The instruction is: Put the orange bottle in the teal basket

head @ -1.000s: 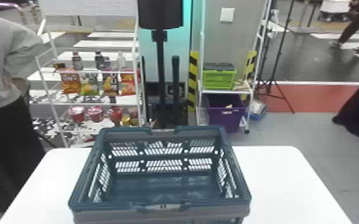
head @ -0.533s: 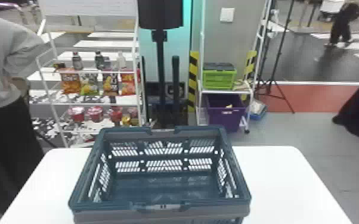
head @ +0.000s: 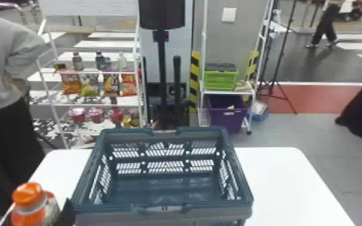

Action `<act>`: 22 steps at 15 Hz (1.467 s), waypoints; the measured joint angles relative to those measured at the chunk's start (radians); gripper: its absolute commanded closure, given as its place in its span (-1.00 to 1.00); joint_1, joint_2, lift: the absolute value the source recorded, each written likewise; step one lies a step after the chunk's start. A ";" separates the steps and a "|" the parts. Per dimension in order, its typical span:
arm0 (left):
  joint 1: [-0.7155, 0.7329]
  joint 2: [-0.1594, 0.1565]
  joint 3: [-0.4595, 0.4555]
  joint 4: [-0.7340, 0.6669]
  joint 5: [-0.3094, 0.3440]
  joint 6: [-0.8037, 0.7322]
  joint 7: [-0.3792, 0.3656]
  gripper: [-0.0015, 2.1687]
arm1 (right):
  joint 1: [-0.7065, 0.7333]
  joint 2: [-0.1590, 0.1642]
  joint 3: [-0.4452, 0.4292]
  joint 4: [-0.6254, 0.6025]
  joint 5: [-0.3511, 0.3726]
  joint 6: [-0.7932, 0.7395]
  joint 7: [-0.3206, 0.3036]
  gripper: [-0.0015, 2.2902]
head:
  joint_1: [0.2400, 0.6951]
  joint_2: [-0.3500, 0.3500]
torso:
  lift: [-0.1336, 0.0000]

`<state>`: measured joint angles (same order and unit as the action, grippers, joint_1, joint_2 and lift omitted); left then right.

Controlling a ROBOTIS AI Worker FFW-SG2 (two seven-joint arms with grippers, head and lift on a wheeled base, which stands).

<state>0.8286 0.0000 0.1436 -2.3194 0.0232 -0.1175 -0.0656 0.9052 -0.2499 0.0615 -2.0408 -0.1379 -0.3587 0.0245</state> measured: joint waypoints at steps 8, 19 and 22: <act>-0.327 0.027 0.058 -0.032 -0.011 0.461 -0.113 -0.46 | -0.006 0.048 -0.014 0.011 0.024 0.027 0.000 -0.88 | 0.14 0.00 | 1.00; -1.011 0.196 -0.256 0.572 -0.204 0.586 -0.627 -0.46 | 0.007 0.134 -0.025 0.035 0.089 0.063 -0.015 -0.88 | 0.14 0.00 | 1.00; -1.181 0.158 -0.349 0.804 -0.331 0.586 -0.787 -0.46 | 0.008 0.143 -0.031 0.046 0.090 0.056 -0.015 -0.88 | 0.14 0.00 | 1.00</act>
<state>-0.3529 0.1583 -0.2056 -1.5151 -0.3082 0.4686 -0.8530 0.9132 -0.1068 0.0300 -1.9944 -0.0482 -0.3030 0.0091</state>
